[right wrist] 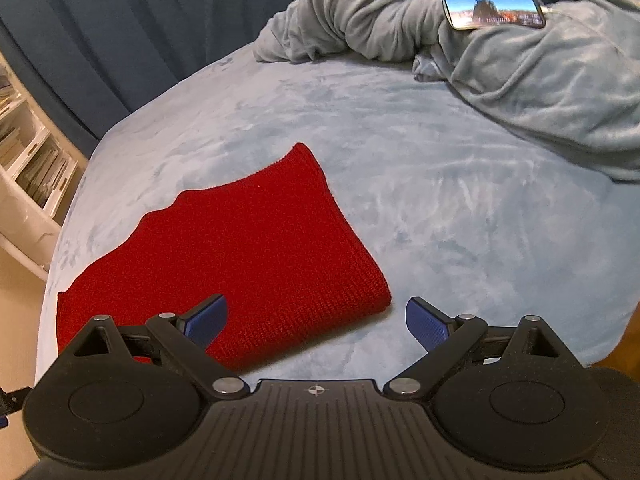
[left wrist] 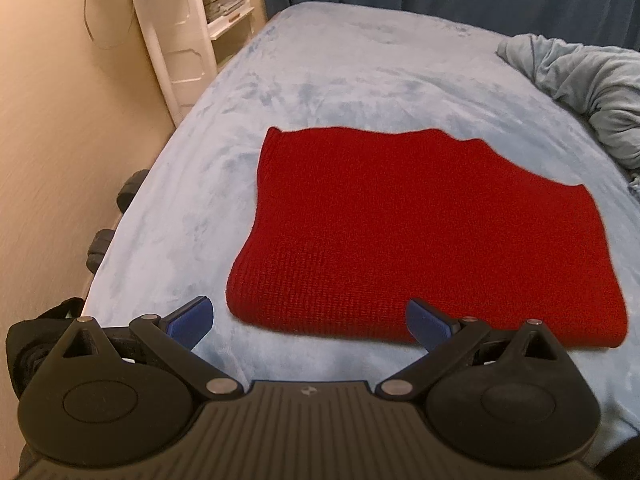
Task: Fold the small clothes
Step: 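Grasp one end of the folded cardigan with the right gripper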
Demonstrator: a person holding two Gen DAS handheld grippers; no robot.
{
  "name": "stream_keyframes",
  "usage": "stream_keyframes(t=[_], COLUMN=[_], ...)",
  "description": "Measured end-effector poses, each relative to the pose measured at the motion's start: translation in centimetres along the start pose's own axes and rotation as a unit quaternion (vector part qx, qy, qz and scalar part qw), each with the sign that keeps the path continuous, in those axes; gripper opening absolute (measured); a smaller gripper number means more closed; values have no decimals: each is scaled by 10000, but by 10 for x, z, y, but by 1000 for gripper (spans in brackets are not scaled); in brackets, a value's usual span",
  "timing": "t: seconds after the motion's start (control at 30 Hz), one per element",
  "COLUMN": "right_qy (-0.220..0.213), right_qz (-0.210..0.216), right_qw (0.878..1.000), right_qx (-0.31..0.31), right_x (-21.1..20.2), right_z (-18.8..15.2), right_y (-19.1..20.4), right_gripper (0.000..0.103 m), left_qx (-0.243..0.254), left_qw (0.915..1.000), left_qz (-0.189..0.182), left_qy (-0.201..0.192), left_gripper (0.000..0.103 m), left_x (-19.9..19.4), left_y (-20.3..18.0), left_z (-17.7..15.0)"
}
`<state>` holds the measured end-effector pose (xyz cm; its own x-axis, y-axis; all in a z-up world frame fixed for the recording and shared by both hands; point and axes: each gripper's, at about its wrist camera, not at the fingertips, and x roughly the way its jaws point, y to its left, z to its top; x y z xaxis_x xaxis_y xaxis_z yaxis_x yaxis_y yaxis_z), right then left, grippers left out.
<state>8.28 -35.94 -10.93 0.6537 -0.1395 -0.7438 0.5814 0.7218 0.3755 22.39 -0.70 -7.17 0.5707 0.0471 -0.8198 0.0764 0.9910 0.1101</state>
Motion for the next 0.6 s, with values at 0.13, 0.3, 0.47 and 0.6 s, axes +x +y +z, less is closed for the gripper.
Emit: stream_keyframes(t=[0.13, 0.3, 0.47, 0.6], right_qy=[104, 329, 714, 1056], right_qz=[23, 29, 112, 472], right_qw=[9998, 9975, 9900, 9762], right_qx=[194, 631, 1214, 1835], right_x=[18, 42, 72, 98], right_z=[2, 3, -6, -16], right_y=[-9, -25, -42, -50], right_gripper=[96, 96, 96, 96], left_qx=[81, 94, 62, 46], left_qw=[9999, 9997, 9991, 9976], left_qz=[119, 237, 164, 321], left_qy=[24, 33, 391, 617], left_gripper=[103, 103, 103, 103], left_x=[20, 44, 75, 98], left_y=[3, 12, 24, 38], left_z=[0, 0, 0, -3])
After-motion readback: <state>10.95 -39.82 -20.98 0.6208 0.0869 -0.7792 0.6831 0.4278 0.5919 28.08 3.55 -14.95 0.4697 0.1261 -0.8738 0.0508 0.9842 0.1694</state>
